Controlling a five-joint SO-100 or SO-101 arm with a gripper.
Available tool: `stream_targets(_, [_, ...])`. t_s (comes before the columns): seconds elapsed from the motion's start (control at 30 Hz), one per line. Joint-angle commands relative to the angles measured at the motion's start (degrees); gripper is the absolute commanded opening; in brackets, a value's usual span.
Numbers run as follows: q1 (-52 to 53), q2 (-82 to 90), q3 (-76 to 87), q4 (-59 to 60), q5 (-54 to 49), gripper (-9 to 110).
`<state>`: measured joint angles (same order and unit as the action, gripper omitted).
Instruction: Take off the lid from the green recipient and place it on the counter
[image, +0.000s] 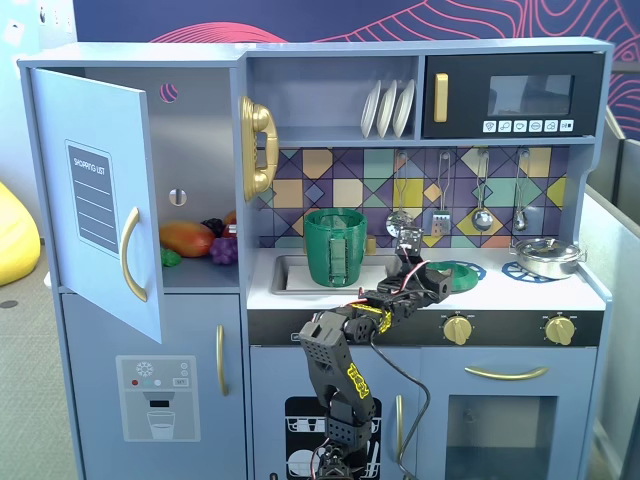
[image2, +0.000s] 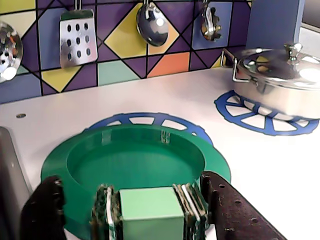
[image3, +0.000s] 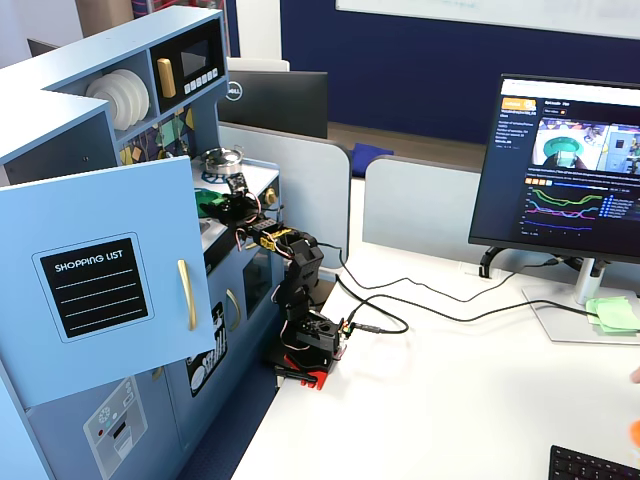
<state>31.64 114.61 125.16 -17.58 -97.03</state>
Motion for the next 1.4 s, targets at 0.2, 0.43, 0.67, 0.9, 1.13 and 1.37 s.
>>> stream_targets(0.2, [-5.5, 27.2, -4.9, 26.0, -1.8, 30])
stream_targets(0.43, [-14.3, 43.1, -3.4, 53.6, -9.6, 26])
stream_targets(0.67, [-22.1, 51.2, -1.9, 72.5, -12.0, 22])
stream_targets(0.9, [-27.2, 56.0, 7.8, 79.6, -2.4, 13])
stream_targets(1.13, [-30.2, 61.1, 26.0, 74.0, 6.6, 5])
stream_targets(1.37, [-33.0, 62.5, 42.3, 59.0, 7.4, 2])
